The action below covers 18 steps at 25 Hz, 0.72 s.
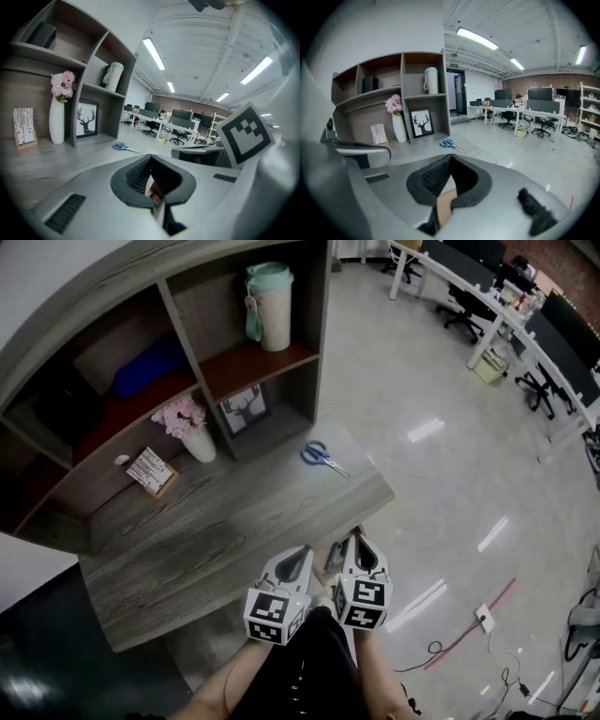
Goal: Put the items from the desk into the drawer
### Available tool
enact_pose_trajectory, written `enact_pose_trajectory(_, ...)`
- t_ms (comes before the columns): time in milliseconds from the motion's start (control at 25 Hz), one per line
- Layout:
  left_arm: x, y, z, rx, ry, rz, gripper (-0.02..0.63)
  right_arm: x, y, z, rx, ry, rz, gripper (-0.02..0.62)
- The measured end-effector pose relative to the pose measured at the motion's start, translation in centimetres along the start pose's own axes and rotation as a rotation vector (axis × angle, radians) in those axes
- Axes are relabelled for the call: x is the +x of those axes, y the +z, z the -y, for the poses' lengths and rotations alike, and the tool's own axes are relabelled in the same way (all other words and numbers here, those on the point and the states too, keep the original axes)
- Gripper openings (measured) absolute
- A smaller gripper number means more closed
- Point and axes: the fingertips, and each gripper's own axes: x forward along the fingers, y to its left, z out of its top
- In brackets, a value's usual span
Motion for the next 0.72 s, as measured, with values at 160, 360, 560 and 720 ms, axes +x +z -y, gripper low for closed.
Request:
enact_pose_trajectory(160, -0.4, 1.6, 0.4, 0.012, -0.011, 0.028, 0.009, -0.9, 1.1, -1.2, 0.009, 0.030, 0.028, 0.011)
enact_pose_trajectory(360, -1.1, 3.2, 0.7, 0.017, -0.018, 0.060, 0.009, -2.4, 2.8, -2.5, -0.002, 0.056, 0.072, 0.011)
enact_pose_trajectory(560, -1.0, 3.7, 1.2, 0.026, -0.028, 0.073, 0.009, -3.3, 3.6, -2.2, -0.006, 0.045, 0.098, 0.011)
enact_pose_trajectory(720, -1.1, 4.1, 1.6, 0.029, -0.039, 0.088, 0.009, -3.8, 3.8, -1.6, 0.000, 0.031, 0.105, 0.011)
